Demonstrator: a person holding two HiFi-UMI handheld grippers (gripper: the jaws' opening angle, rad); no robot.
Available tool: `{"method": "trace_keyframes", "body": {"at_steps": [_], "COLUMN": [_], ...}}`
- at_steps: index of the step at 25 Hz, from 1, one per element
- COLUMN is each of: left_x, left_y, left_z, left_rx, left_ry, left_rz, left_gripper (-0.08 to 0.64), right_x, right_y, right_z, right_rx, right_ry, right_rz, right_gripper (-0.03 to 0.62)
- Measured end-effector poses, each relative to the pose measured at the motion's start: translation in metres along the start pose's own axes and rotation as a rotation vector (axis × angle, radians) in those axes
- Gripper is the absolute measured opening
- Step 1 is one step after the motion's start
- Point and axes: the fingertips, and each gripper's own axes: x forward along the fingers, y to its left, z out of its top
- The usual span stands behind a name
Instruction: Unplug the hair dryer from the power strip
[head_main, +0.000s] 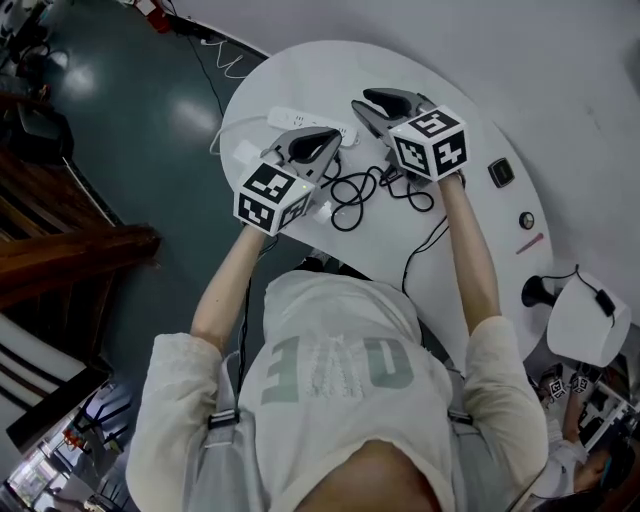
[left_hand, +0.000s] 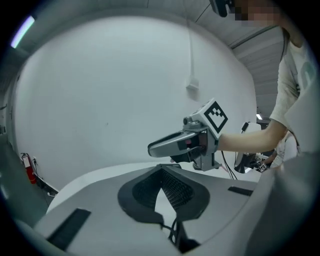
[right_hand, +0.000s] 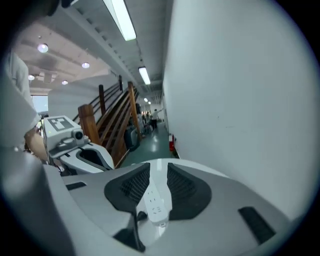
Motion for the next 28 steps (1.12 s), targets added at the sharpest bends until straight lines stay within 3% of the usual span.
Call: {"method": "trace_keyframes", "body": {"at_steps": [3,7,11,14,18,28], "left_x": [-0.007,-0.023,-0.045,-0.056,-0.058,-0.055], "left_y": [-0.001,-0.006,-0.019,-0.019,-0.018,-0.031], "left_z": [0.032,0.081,0.120,0.129,0.120,0.120], "left_rx": [0.059,0.087,0.100,0.065,0.060,0.084], "left_ry": [-0.064,-0.181,-0.307,-0.398,-0.390,-0.389], "left_rz": [0.069,0.164,0.212,0.265,0.306,0.272], "left_gripper": [0.014,0.012,0.012,0.012,0.012,0.012], "right_x": [-0.039,-0.086,-0.124,-0.140,-0.151,-0.172], "right_y": [0.005,0.025,0.051,0.060,0.065,0.059], "right_z": [0.042,0.075,0.079,0.065,0.049,0.046], "right_rx": [-0.004,-0.085,-0.173,-0.159,-0.094,-0.071], "right_ry": [-0.174,-0.334,-0.424,-0.450,-0.480,-0.495], "right_rz": [-0.075,-0.216,-0.383,-0.477,-0.538,-0.601], "right_gripper": [0.055,0.032,0.028,0.026,0.025,0.020]}}
